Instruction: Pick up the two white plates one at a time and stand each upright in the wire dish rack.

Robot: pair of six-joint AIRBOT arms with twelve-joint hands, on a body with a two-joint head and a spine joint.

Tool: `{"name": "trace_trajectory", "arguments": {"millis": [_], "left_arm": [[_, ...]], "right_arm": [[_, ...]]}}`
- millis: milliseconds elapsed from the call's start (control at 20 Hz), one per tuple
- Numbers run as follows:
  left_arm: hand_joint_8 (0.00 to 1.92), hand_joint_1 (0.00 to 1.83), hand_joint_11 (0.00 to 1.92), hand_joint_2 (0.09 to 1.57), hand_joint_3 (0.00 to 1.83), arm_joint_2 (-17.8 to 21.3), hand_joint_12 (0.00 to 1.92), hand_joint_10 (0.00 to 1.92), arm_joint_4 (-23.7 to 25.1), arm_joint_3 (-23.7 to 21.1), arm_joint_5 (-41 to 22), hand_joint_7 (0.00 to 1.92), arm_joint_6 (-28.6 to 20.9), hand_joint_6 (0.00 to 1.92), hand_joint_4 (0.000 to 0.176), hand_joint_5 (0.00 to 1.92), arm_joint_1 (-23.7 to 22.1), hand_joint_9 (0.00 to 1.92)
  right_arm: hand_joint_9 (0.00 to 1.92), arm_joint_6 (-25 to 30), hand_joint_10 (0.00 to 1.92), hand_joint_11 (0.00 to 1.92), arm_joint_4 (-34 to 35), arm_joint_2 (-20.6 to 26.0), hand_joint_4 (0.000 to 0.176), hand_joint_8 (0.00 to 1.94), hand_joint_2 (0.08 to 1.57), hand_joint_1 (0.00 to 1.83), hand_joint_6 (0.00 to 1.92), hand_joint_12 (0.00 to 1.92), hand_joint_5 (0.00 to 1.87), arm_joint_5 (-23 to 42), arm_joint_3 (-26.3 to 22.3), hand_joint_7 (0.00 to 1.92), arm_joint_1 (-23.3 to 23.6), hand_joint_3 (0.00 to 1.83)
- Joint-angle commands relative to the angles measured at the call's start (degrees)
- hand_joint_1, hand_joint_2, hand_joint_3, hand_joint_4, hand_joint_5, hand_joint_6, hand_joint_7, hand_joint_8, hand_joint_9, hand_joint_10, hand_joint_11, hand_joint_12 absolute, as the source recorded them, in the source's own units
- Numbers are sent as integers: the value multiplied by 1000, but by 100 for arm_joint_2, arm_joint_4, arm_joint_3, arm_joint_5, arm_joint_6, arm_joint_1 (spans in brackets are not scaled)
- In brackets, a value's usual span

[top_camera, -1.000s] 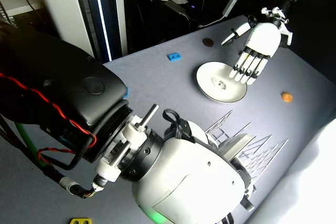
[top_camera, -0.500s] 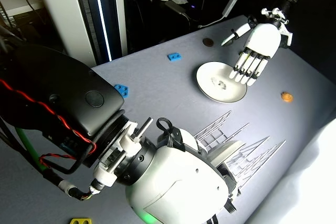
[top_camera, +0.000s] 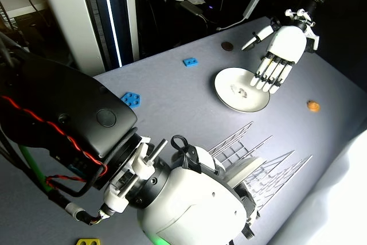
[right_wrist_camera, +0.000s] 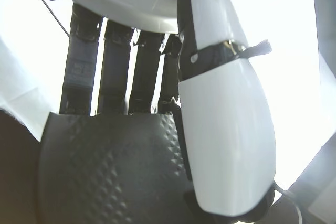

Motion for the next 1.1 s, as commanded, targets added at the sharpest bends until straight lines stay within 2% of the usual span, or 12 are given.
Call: {"name": "trace_trajectory", "arguments": {"millis": [0,50,100,150,250,400,550,1050], "left_arm": [[2,0,0,1106,1,-20,542,2,-312,38,-169,307,-11,3,0,311,-16,278],[6,0,0,1106,0,-21,550,6,-308,40,-168,318,-11,5,0,320,-16,288],[6,0,0,1105,0,-21,552,6,-301,41,-163,321,-11,6,0,324,-15,290],[6,0,0,1107,0,-27,572,6,-281,45,-152,329,-11,7,0,334,-15,298],[0,0,0,1100,0,-31,565,0,-246,48,-138,317,-11,2,0,330,-12,287],[5,0,0,1103,0,-34,581,5,-233,51,-122,324,-11,3,0,325,-3,299],[1,0,0,1103,0,-40,523,1,-189,52,-83,303,-11,1,0,312,24,273],[3,0,0,1105,0,-46,492,2,-124,52,-33,315,-11,2,0,326,93,277]], "right_arm": [[841,60,553,537,26,23,0,521,1111,1090,841,1357,645,197,39,856,30,0],[800,60,512,496,26,23,0,373,1080,1063,585,1343,699,205,39,867,30,0],[807,60,469,504,26,23,0,269,1054,1066,439,1298,755,236,38,904,33,0],[827,60,422,514,26,23,0,186,1046,1064,337,1284,797,240,38,939,35,0],[781,57,365,425,26,23,0,90,1057,1027,213,1291,760,226,37,907,44,1],[779,31,321,413,25,24,0,46,1057,982,140,1260,752,189,35,897,86,0],[756,12,274,344,25,26,0,6,1050,996,88,1330,737,189,35,856,135,0],[666,-61,255,223,23,51,0,0,1055,985,38,1367,691,167,-35,776,282,0]]}}
